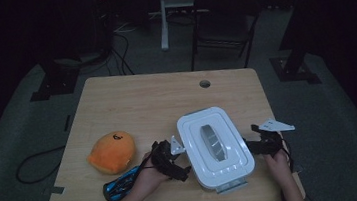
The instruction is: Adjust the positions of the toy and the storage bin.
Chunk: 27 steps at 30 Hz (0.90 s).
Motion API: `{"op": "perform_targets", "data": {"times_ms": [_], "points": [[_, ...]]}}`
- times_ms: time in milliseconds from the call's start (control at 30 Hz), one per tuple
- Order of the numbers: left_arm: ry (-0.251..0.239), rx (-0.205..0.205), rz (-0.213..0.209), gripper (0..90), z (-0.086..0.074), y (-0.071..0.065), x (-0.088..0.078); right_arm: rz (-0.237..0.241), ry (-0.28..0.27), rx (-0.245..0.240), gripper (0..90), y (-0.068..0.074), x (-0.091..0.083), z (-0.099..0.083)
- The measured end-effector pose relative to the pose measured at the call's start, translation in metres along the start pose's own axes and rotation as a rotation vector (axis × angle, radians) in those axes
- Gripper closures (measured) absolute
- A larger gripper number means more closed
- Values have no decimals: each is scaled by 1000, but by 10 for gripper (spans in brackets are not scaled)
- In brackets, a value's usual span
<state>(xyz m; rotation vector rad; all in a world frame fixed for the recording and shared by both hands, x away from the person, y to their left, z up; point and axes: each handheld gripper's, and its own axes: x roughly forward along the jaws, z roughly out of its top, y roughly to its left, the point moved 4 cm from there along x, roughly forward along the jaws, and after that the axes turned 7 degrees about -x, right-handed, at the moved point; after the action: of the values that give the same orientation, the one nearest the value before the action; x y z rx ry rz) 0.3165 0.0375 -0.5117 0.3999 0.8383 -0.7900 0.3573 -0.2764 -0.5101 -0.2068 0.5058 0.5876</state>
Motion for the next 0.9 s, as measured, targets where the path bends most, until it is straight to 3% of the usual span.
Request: {"op": "perform_targets", "data": {"times_ms": [33,67,133,233,300,333,433,567,633,900], "points": [[0,0,0,5,0,0,0,0,0,0,201,0,0,0],[14,-3,-16,5,-5,-3,2,-73,-21,41,171,-14,-19,6],[19,-7,-23,5,-11,-6,4,-82,-39,50,149,-17,-30,12],[21,-11,-37,5,-15,-9,5,-103,-76,50,140,-15,-46,26],[13,-14,-57,5,-17,-12,4,-121,-76,35,130,-6,-56,39],[13,-15,-60,5,-18,-13,4,-109,-63,20,119,1,-59,44],[21,-6,-54,5,-22,-15,7,24,-84,-31,113,24,-66,57],[28,4,-44,5,-29,-18,9,67,-68,-62,113,49,-68,71],[30,14,-39,5,-32,-20,10,84,-75,-52,114,59,-69,76],[24,47,-53,5,-39,-22,13,65,-28,-38,154,100,-69,85]]}}
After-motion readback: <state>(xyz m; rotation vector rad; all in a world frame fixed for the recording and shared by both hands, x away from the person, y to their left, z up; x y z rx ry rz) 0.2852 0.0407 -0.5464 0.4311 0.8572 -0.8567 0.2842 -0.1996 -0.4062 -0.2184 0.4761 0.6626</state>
